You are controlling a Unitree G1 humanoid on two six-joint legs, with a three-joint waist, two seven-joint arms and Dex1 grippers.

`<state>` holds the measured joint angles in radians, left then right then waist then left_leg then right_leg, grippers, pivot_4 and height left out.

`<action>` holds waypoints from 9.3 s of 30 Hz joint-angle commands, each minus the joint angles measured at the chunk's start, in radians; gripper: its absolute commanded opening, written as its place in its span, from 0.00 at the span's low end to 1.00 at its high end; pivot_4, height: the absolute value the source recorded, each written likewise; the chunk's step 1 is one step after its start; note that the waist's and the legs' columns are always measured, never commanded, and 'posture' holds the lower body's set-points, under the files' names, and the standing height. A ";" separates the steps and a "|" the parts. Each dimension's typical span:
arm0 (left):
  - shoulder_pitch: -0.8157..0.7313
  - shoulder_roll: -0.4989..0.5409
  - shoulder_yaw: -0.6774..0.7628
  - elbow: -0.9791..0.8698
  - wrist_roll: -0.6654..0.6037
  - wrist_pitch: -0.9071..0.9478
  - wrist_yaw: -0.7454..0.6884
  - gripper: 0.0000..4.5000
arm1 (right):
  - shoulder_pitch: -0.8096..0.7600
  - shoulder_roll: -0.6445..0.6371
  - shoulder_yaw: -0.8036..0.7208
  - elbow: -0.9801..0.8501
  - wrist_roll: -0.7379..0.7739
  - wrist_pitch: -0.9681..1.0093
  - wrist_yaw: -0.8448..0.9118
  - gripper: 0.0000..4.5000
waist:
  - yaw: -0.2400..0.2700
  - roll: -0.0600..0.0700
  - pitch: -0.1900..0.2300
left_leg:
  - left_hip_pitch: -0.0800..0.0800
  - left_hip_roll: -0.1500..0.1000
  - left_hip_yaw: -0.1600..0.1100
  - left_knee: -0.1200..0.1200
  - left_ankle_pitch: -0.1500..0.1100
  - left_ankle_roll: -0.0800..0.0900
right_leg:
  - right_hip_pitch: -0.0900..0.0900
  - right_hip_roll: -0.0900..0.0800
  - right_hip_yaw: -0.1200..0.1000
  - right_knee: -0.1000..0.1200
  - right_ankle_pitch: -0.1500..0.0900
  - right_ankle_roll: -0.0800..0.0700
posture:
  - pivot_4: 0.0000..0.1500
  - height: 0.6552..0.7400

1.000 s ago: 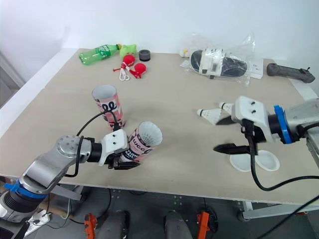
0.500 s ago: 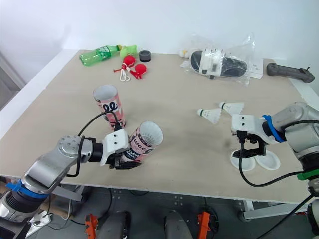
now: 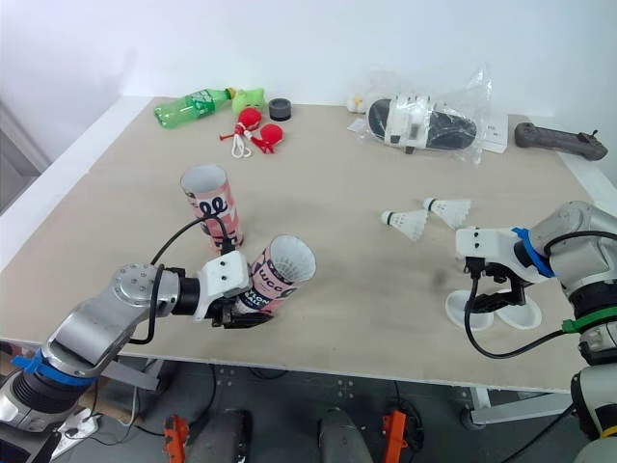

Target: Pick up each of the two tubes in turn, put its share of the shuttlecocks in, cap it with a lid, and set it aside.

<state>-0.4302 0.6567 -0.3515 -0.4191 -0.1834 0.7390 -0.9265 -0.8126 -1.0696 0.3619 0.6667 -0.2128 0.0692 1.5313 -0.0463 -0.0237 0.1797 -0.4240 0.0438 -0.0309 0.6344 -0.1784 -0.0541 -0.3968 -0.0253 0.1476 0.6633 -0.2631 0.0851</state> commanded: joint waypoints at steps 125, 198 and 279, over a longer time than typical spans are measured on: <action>-0.010 -0.086 0.009 0.059 0.000 -0.098 0.053 0.66 | -0.314 0.491 0.270 -0.667 0.134 0.207 -0.014 0.01 | -0.002 0.007 0.005 | -0.007 0.004 -0.017 0.000 0.004 0.000 | -0.002 0.003 -0.023 0.004 0.002 -0.003 | 1.00 1.00; 0.072 -0.526 0.067 0.670 -0.015 -0.812 0.037 0.66 | -0.222 0.144 0.131 0.107 -0.070 -0.001 0.062 0.88 | -0.004 0.014 0.006 | -0.004 0.002 -0.019 -0.005 0.005 -0.002 | 0.003 0.002 -0.022 0.003 0.001 -0.006 | 1.00 1.00; 0.049 -0.563 0.085 0.749 0.011 -0.862 0.042 0.66 | -0.565 0.270 0.139 -0.524 0.490 0.342 0.083 0.02 | -0.005 0.022 0.006 | -0.001 0.001 -0.024 -0.013 0.005 -0.002 | 0.005 0.002 -0.026 0.003 -0.005 -0.004 | 1.00 1.00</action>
<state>-0.3938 0.0951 -0.2589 0.3044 -0.1763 -0.1290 -0.8821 -1.3502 -0.7848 0.5116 0.1681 0.2624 0.4165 1.5752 -0.0511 -0.0017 0.1855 -0.4250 0.0446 -0.0551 0.6217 -0.1736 -0.0557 -0.3921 -0.0232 0.1219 0.6659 -0.2680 0.0809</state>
